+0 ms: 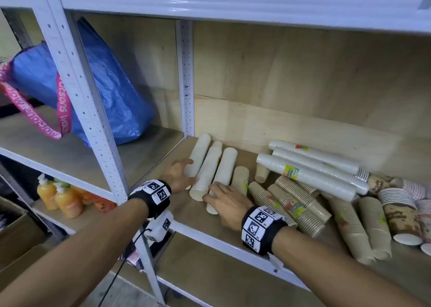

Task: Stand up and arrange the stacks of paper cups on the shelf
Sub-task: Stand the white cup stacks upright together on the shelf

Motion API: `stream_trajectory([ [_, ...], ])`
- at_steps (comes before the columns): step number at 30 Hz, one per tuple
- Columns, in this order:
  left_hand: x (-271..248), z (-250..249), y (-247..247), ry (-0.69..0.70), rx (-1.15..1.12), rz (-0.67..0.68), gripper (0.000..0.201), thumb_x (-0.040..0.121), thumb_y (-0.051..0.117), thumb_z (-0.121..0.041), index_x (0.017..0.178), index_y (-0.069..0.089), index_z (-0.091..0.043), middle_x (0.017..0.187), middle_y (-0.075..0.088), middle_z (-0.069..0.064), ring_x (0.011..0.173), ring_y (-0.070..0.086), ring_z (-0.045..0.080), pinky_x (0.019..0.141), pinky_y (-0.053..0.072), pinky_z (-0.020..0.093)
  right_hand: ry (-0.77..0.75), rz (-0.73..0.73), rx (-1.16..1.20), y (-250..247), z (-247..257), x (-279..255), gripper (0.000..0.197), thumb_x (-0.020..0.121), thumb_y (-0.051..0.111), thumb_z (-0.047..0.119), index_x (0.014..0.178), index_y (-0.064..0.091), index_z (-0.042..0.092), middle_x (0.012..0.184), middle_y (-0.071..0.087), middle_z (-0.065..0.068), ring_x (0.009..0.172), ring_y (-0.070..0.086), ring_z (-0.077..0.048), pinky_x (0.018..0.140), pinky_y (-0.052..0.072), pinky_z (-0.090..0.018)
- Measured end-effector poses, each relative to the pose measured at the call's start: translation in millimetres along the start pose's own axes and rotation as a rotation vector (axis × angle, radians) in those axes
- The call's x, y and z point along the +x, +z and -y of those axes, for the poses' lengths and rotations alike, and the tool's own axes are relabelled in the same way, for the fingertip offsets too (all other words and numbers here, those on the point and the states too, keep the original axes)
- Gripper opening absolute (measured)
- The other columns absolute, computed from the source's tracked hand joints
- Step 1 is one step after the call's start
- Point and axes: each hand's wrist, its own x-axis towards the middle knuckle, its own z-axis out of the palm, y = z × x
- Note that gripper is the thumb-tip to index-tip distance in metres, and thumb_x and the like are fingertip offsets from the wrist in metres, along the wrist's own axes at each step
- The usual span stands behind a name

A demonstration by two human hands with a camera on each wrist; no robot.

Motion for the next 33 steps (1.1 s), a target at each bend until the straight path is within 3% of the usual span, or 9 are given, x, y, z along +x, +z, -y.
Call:
stream_trajectory([
  [8,-6,-6,1,-0.067,0.057,-0.016,0.055,0.085,0.069,-0.031,0.136,0.049,-0.021,0.137,0.047,0.011,0.117,0.055,0.028,0.097,0.046,0.035,0.0,-0.02,-0.064,9,4,4,0.042,0.087,0.052,0.006,0.129,0.049,0.01,0.13,0.043,-0.014,0.122,0.04,-0.031,0.097,0.041,-0.044],
  [14,-10,-1,6,-0.09,0.098,-0.01,0.067,0.083,0.069,-0.032,0.142,0.038,-0.024,0.136,0.048,0.011,0.117,0.055,0.029,0.093,0.046,0.035,0.005,-0.039,-0.065,12,4,7,0.035,0.088,0.049,0.005,0.123,0.053,0.009,0.126,0.045,-0.014,0.12,0.041,-0.032,0.094,0.042,-0.044],
  [21,-14,-5,5,-0.051,0.117,-0.022,0.07,0.083,0.071,-0.032,0.145,0.038,-0.023,0.138,0.047,0.013,0.119,0.054,0.03,0.093,0.044,0.033,-0.035,-0.035,-0.062,10,-3,11,0.041,0.084,0.055,0.004,0.125,0.051,0.011,0.127,0.046,-0.011,0.118,0.043,-0.03,0.094,0.041,-0.041],
  [28,-15,-14,-12,-0.045,0.118,-0.035,0.071,0.079,0.072,-0.029,0.144,0.042,-0.024,0.143,0.045,0.009,0.128,0.049,0.027,0.101,0.042,0.033,0.035,-0.206,0.121,-12,-17,15,0.035,0.085,0.057,0.014,0.121,0.056,0.013,0.124,0.054,-0.005,0.116,0.048,-0.025,0.096,0.044,-0.039],
  [31,-15,-22,-26,-0.019,0.158,-0.063,0.064,0.082,0.069,-0.032,0.141,0.045,-0.026,0.139,0.052,0.008,0.122,0.055,0.027,0.097,0.046,0.034,0.124,-0.282,0.157,-28,-27,19,0.036,0.088,0.057,0.017,0.124,0.055,0.015,0.125,0.056,-0.002,0.115,0.051,-0.024,0.093,0.046,-0.039],
  [33,-14,-29,-35,0.007,0.187,-0.09,0.057,0.085,0.066,-0.026,0.139,0.049,-0.022,0.133,0.058,0.009,0.116,0.059,0.028,0.092,0.049,0.033,0.174,-0.326,0.139,-41,-34,23,0.038,0.091,0.055,0.022,0.129,0.052,0.016,0.128,0.055,-0.001,0.116,0.051,-0.023,0.09,0.047,-0.036],
])
